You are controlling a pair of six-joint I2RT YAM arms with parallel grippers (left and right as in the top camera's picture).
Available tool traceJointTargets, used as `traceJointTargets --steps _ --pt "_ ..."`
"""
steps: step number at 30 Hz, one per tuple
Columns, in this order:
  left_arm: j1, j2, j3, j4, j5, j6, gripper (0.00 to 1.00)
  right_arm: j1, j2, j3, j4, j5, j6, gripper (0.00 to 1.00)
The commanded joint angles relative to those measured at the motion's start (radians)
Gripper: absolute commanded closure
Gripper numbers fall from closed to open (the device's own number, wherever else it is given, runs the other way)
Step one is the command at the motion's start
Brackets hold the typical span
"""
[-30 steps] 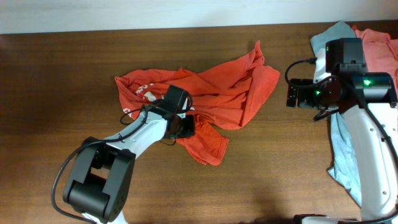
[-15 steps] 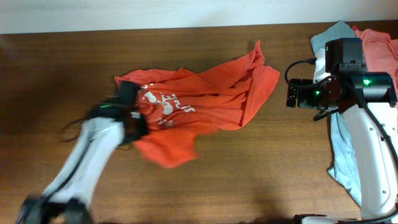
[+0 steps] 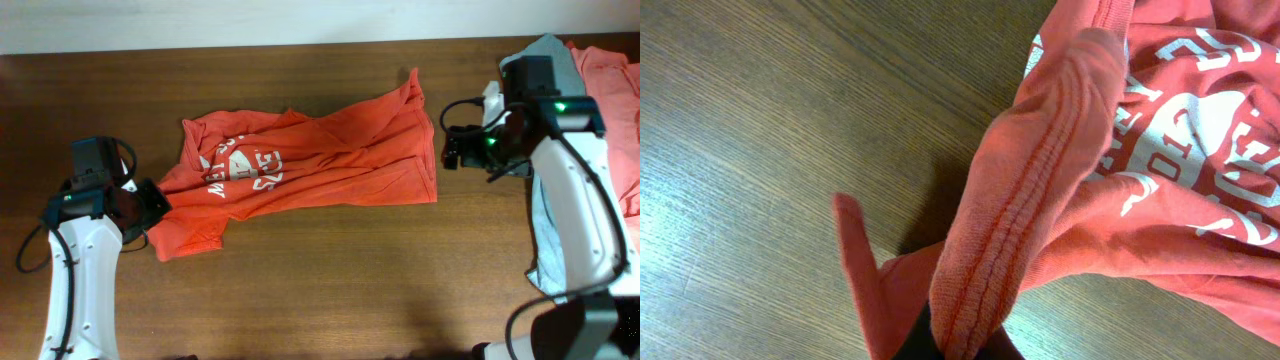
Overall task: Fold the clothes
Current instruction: 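Grasp the shirt's right edge with the right gripper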
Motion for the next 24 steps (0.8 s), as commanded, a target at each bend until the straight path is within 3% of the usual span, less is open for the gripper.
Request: traceJointTargets --steps 1,8,16,24 --pt "0.001 0.002 0.002 -0.002 0.022 0.02 1.0 0.042 0.051 -0.001 0.031 -0.038 0.004 0.05" --pt "0.001 0.002 0.002 -0.002 0.023 0.019 1.0 0.092 0.199 -0.001 0.187 -0.037 0.004 0.2" --pt "0.001 0.002 0.002 -0.001 0.022 0.019 1.0 0.091 0.407 -0.001 0.262 -0.038 0.004 0.21" --pt "0.001 0.002 0.001 0.0 0.022 0.019 1.0 0.092 0.461 -0.001 0.341 -0.042 0.004 0.25"
